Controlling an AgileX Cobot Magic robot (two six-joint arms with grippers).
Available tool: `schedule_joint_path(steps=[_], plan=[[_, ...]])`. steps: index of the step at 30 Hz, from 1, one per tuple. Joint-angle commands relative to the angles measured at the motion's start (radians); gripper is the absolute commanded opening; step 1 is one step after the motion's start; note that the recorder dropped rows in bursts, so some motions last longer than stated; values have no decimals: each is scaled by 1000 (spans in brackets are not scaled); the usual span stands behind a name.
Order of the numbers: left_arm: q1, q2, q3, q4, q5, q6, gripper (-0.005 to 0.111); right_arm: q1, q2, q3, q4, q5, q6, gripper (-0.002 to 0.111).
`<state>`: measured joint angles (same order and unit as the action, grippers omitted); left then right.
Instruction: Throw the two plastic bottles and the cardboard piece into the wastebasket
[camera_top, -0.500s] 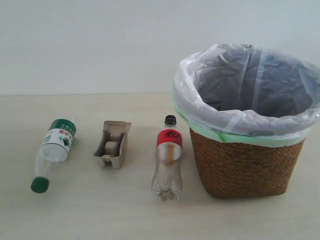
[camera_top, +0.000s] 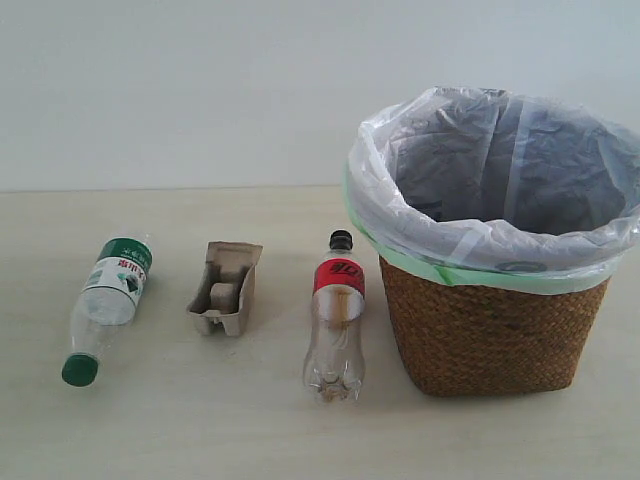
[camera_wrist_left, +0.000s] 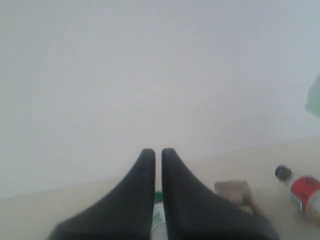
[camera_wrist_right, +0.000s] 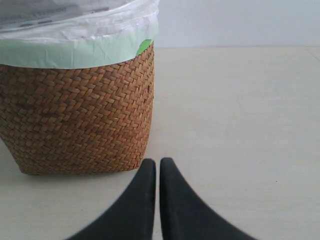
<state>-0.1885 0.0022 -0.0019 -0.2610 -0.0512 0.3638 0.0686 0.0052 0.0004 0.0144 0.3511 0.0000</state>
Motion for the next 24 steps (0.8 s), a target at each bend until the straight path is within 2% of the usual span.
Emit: schedule_joint_path(steps=[1, 5, 8, 10, 12, 15, 18, 19, 22, 23, 24], plan=[[3, -2, 2, -16, -188, -238, 4, -5, -5, 0, -2, -9, 0, 0], [3, -2, 2, 19, -361, -607, 4, -5, -5, 0, -2, -9, 0, 0], [3, -2, -26, 169, -439, -733, 4, -5, -5, 0, -2, -9, 0, 0], [3, -2, -95, 232, -406, -757, 4, -5, -5, 0, -2, -9, 0, 0], [3, 17, -176, 234, -318, -757, 4, -5, -5, 0, -2, -9, 0, 0], [3, 101, -309, 238, -186, -752, 4, -5, -5, 0, -2, -9, 0, 0], [3, 211, -435, 336, -73, -753, 6, -5, -5, 0, -2, -9, 0, 0], [3, 245, -476, 368, -27, -753, 9, -5, -5, 0, -2, -9, 0, 0], [3, 378, -563, 429, 32, -753, 32, -5, -5, 0, -2, -9, 0, 0], [3, 425, -590, 441, 34, -753, 49, -5, -5, 0, -2, -9, 0, 0], [3, 474, -608, 441, 37, -753, 61, -5, -5, 0, -2, -9, 0, 0]])
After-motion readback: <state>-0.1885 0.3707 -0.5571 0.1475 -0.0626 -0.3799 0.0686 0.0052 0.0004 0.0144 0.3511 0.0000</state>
